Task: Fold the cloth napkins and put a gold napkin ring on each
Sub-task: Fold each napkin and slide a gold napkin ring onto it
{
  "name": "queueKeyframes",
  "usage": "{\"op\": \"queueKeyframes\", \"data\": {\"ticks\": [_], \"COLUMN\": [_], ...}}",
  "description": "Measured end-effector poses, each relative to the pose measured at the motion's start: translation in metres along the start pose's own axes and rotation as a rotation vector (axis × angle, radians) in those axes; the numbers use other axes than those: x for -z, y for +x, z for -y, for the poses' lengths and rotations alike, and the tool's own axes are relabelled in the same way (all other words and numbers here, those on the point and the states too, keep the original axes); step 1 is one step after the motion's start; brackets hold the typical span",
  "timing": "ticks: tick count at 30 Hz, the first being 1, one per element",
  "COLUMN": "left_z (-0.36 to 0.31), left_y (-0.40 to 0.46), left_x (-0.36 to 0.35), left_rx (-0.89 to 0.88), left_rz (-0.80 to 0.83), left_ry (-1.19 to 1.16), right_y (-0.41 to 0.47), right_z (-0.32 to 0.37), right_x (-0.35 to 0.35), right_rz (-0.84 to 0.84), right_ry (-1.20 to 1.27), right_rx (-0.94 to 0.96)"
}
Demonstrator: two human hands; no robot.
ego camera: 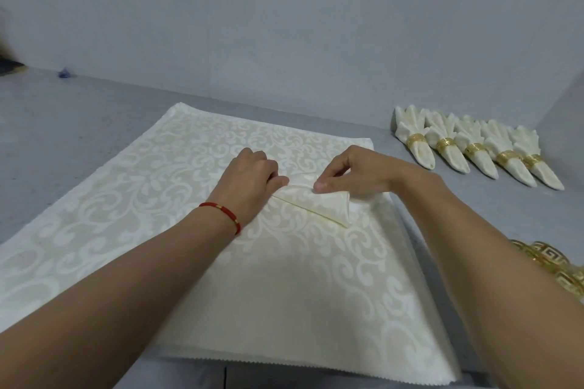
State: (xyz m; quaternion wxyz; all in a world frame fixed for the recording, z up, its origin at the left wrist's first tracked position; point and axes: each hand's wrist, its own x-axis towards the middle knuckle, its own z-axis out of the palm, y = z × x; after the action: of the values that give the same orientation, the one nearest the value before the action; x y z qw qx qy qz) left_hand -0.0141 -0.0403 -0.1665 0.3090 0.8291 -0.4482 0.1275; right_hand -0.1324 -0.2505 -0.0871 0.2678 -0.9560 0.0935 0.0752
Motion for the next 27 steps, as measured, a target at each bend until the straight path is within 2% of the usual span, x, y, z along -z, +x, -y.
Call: {"op": "queueKeyframes", "data": {"ticks": [3, 8, 18, 27], "left_z": [0.001, -0.002, -0.002, -0.007], "left_y": [0.0, 0.0, 0.0, 0.002], "left_x": [0.0, 0.001, 0.001, 0.005], "left_rx": [-0.005, 0.009, -0.017, 0.06], "left_rz": [-0.005, 0.0, -0.002, 0.022], "left_ry": [0.002, 0.012, 0.007, -0.088], "right_y": [0.004, 0.018, 0.028, 0.047], "right_z": [0.001, 0.001, -0.001, 0.007], "right_x": [0.002, -0.008, -0.005, 0.009], "right_rz": [0.024, -0.054, -0.078, 0.08], "right_ry": [-0.056, -0.178, -0.168, -0.285], "right_rx": [0.003, 0.017, 0.034, -0.142]}}
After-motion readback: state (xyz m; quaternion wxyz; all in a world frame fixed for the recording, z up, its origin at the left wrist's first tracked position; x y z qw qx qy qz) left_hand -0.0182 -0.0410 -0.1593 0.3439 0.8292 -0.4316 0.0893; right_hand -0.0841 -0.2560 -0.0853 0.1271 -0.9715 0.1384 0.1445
